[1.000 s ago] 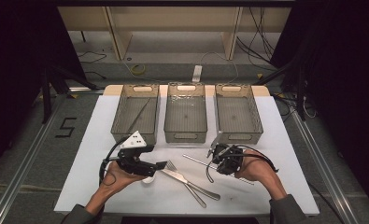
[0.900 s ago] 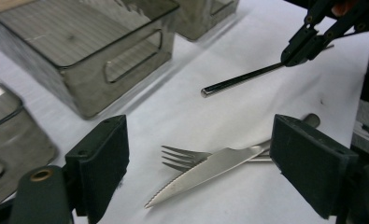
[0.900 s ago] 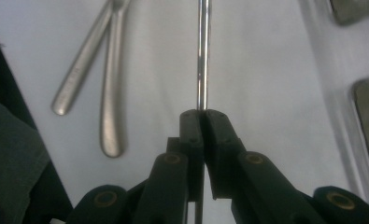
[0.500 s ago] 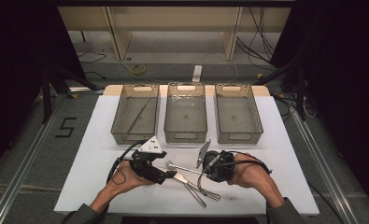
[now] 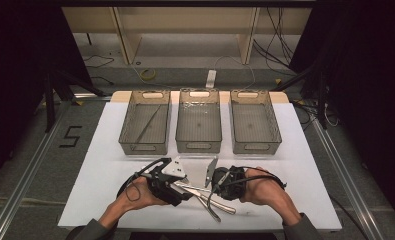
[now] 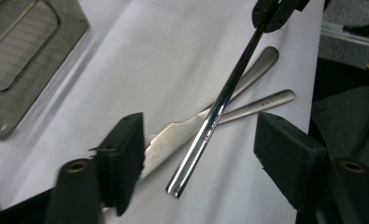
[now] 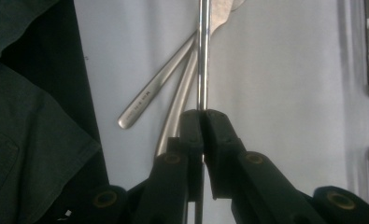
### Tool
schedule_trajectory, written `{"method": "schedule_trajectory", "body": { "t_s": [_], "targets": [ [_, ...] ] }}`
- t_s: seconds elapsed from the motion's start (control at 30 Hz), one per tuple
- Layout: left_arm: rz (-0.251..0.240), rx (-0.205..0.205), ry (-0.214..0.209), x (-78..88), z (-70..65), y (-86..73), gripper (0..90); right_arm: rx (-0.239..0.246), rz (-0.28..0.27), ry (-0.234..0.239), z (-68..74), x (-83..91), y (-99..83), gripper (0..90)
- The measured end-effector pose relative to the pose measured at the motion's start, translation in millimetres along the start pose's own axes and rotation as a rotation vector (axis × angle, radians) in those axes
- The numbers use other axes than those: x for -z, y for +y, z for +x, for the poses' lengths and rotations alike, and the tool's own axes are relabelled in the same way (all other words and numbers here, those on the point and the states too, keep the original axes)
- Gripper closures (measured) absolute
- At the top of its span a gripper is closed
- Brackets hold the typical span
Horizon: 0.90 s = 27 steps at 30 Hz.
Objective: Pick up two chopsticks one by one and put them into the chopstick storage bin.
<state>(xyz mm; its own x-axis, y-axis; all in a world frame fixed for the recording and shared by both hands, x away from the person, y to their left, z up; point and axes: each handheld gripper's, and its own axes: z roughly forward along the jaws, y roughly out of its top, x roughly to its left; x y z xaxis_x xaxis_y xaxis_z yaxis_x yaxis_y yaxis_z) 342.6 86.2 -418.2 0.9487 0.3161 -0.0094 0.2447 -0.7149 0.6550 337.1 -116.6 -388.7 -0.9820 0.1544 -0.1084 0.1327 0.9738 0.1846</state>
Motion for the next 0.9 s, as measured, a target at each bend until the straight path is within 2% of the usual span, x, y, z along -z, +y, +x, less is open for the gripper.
{"method": "schedule_trajectory", "body": {
  "t_s": [0.1,0.17,0.33,0.43,0.6,0.8,0.9],
  "targets": [
    [0.009,-0.035,-0.006,-2.4,-3.5,1.0,42.7,0.008,0.002,0.004,2.6,-0.7,2.1,86.6],
    [0.008,-0.044,-0.012,-3.0,-4.1,1.5,47.8,0.015,-0.011,-0.002,3.7,-1.3,2.8,86.6],
    [-0.002,-0.075,-0.032,-1.0,-5.7,3.1,59.5,0.031,0.003,0.003,4.1,-0.8,3.8,86.6],
    [-0.005,-0.087,-0.040,-0.9,-6.0,3.1,65.7,0.022,0.005,0.007,5.4,-0.6,3.6,86.6],
    [0.014,-0.102,-0.048,-2.2,-7.5,3.3,71.6,0.045,-0.006,0.009,7.3,0.3,4.2,86.5],
    [0.040,-0.127,-0.066,-4.9,-8.8,2.9,74.4,0.066,-0.018,0.007,8.2,-1.6,4.3,86.5],
    [0.050,-0.144,-0.083,-4.6,-10.4,3.1,76.9,0.074,-0.004,0.015,9.4,-1.2,4.3,86.5]
  ]
}}
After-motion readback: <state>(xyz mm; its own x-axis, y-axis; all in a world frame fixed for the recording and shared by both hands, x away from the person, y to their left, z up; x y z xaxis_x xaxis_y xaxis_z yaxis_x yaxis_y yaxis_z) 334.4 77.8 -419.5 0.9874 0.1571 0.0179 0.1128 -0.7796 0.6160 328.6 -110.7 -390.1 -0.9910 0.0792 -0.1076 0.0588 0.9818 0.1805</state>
